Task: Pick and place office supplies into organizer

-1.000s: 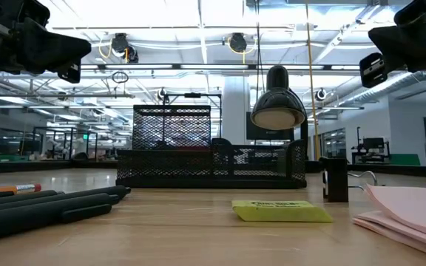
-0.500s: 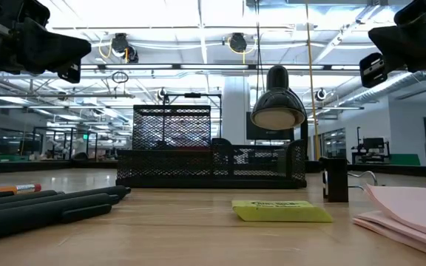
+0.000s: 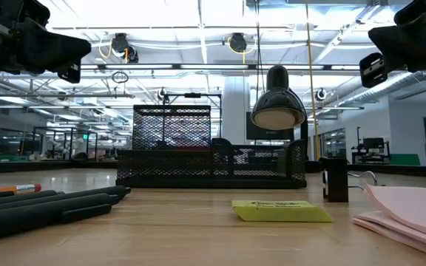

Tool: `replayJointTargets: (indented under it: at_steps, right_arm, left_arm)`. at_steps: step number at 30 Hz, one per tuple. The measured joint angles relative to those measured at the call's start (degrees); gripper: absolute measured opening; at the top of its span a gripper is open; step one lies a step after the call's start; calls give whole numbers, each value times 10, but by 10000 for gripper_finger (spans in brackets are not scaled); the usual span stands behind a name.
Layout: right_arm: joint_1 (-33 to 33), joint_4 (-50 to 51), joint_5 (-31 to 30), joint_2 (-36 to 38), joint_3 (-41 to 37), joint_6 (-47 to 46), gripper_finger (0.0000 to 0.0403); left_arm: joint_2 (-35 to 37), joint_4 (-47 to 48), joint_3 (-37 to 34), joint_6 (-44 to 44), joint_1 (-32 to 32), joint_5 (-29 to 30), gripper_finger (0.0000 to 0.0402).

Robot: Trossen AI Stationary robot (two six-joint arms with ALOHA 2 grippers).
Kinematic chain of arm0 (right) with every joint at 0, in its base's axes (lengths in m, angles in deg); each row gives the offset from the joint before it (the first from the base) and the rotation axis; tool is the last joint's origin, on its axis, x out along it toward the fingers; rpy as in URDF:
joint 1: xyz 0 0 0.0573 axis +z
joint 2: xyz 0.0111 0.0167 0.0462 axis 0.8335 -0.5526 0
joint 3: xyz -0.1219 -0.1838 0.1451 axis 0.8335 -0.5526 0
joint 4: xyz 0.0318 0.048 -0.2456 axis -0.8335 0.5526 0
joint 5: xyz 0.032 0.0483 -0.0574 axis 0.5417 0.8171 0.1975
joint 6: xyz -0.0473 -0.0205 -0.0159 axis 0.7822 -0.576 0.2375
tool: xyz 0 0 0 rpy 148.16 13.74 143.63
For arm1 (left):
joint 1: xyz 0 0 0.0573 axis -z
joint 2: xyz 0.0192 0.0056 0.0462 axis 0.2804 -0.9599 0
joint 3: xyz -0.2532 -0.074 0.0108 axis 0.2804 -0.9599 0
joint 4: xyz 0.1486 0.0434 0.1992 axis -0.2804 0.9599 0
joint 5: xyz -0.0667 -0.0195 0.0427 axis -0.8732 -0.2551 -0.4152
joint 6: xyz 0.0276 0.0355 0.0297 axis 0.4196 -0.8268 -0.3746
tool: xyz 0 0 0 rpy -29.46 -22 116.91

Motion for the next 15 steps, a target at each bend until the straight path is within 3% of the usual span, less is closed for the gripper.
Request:
replayJointTargets:
  at_steps: [15]
  right_arm:
    - [0,-12,0,0,0,0,0]
  left_arm:
    - [0,-5,0,131,0,0,47]
